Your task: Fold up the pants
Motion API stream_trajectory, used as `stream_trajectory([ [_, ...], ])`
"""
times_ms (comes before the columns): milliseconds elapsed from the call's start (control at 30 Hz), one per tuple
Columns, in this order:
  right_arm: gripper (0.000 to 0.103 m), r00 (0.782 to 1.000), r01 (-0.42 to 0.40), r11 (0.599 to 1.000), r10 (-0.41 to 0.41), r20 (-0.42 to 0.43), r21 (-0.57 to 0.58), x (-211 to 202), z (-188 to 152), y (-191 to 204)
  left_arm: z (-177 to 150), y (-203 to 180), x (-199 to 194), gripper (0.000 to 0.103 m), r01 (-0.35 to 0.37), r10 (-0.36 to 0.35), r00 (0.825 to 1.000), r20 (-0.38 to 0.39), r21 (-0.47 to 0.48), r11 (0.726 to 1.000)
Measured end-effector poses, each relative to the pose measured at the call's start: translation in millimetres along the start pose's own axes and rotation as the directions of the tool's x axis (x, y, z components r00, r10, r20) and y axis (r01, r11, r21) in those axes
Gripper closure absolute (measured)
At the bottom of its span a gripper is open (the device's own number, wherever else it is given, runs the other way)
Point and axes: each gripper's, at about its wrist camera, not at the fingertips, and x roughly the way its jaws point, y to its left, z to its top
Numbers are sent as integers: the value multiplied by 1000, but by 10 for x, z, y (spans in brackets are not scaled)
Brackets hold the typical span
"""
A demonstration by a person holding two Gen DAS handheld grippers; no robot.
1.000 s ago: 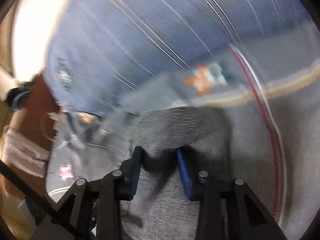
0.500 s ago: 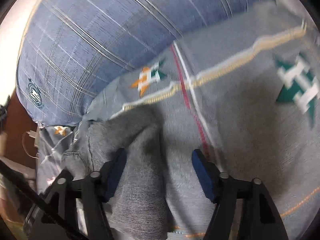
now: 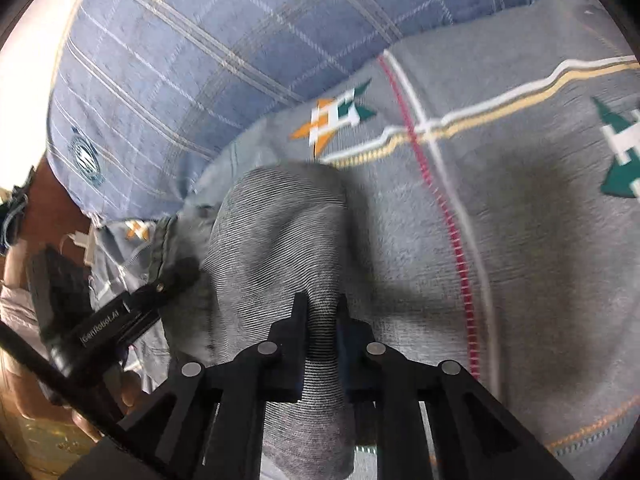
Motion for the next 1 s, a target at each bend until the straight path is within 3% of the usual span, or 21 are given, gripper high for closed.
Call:
stream_trajectory([
  [67,95,994,109,994,-108,22,-14,-7,21,-15,16,147,155,74,-63,61,997,-54,-44,997],
  [100,95,992,127,992,-127,16,-12,33,21,-1,11,208,233,74,-64,60,995,-85,-54,996],
  [133,95,996,92,996,-92,2,5,61,17,-23,0,243,206,72,-34,30,997,-71,-64,997],
  [167,94,1000,17,1000,-17,-5,26,61,5,-24,-13,263,123,63,-20,15,998,-65,-79,997],
  [233,93,1000,-12,1000,12,23,-15,-23,-7,97,-58,277,-60,49,-27,25,999,-27,-95,995],
  [267,81,999,-10,999,12,51,-50,-69,-12,179,-109,273,-205,49,-24,26,999,24,-87,996],
  [300,62,997,-21,997,27,72,-80,-109,-25,261,-173,243,-354,48,-33,36,997,68,-55,998],
  [333,53,996,-42,994,50,80,-98,-142,-43,307,-246,201,-496,48,-58,60,993,105,-13,998],
  [400,49,991,-90,988,102,91,-125,-175,-76,396,-382,147,-731,46,-107,99,980,174,39,993],
  [433,48,988,-106,984,121,92,-146,-168,-96,455,-416,134,-821,38,-127,111,972,205,65,990],
  [467,40,988,-111,980,127,86,-167,-153,-118,500,-482,105,-946,29,-176,146,959,244,110,978],
  [500,32,989,-109,977,125,78,-181,-131,-148,519,-541,102,-1002,26,-235,194,945,261,136,962],
  [567,31,991,-107,974,121,61,-199,-10,-201,593,-631,203,-1062,25,-312,267,926,268,140,940],
  [700,31,992,-81,964,103,74,-255,67,-365,774,-790,653,-1086,25,-278,271,940,207,2,961],
  [867,28,990,-88,948,118,80,-307,61,-716,1036,-701,1016,-1273,25,-299,328,918,221,-156,941],
  [1000,28,993,-101,955,112,26,-280,204,-867,1142,-669,1240,-1353,25,-275,320,927,193,-229,934],
])
